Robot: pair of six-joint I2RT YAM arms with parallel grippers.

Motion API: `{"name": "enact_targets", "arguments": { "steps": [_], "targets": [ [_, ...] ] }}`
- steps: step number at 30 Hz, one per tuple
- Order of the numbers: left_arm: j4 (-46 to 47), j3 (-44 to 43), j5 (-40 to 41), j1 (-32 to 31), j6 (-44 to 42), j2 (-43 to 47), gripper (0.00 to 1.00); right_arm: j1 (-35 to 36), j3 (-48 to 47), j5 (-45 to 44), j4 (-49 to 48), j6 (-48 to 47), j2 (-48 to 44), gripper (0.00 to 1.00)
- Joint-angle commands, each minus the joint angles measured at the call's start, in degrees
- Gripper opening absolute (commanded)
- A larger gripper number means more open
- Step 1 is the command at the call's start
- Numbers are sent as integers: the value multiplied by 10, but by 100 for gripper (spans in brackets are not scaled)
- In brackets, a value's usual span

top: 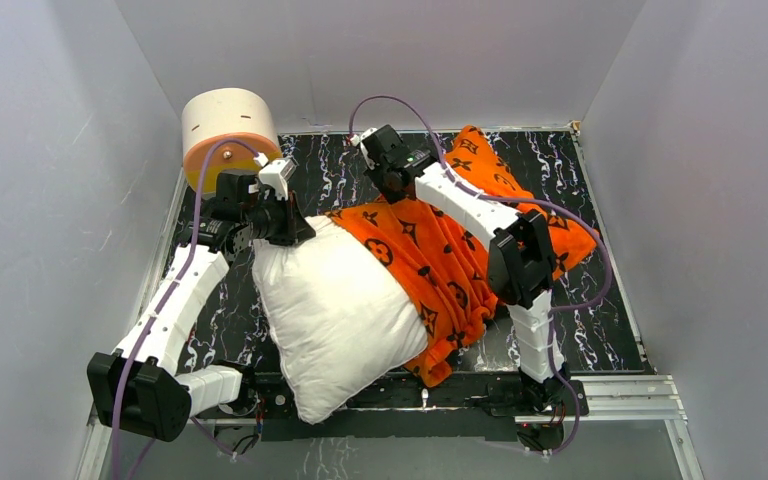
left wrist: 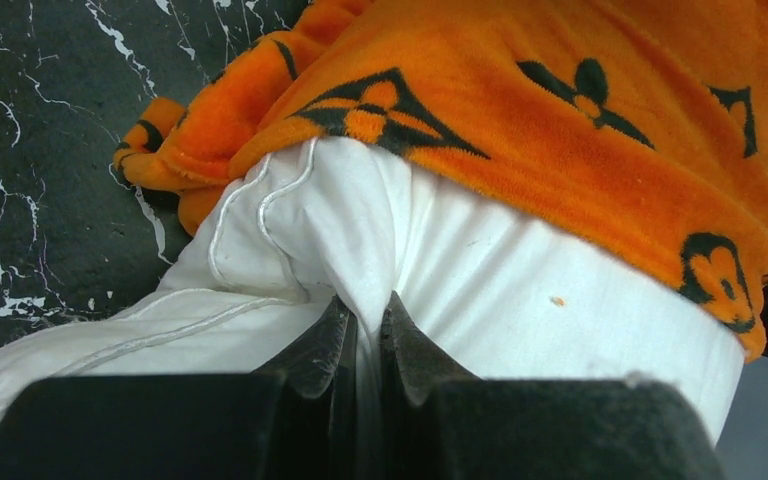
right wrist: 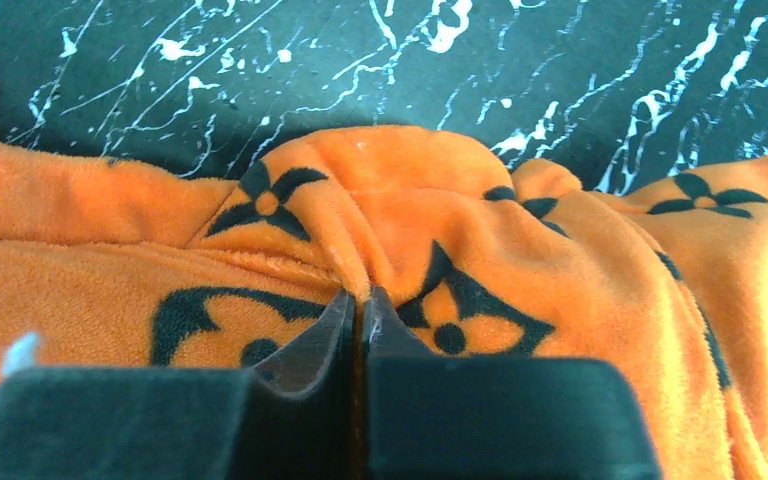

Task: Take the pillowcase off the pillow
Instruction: Remove the pillow from the pillowcase.

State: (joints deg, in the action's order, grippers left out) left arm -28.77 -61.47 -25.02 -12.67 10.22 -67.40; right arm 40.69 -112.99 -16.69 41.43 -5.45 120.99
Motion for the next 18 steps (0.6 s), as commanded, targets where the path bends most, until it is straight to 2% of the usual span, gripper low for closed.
{"name": "enact_targets", "arguments": {
  "steps": [1, 8, 12, 15, 18],
  "targets": [
    [-41, -2, 42, 4, -9, 35, 0, -69, 22, -200, -14, -27, -46, 5],
    [-57, 0, 68, 4, -10, 53, 0, -174, 15, -222, -43, 12, -80, 5],
    [-59, 2, 69, 4, -11, 53, 0, -201, -11, -214, -35, 33, -90, 6],
    [-59, 0, 65, 4, -14, 48, 0, -201, -31, -129, -6, 61, -102, 10],
    [-57, -5, 60, 5, -18, 39, 0, -198, -25, 3, 3, 97, -125, 22]
  ]
}}
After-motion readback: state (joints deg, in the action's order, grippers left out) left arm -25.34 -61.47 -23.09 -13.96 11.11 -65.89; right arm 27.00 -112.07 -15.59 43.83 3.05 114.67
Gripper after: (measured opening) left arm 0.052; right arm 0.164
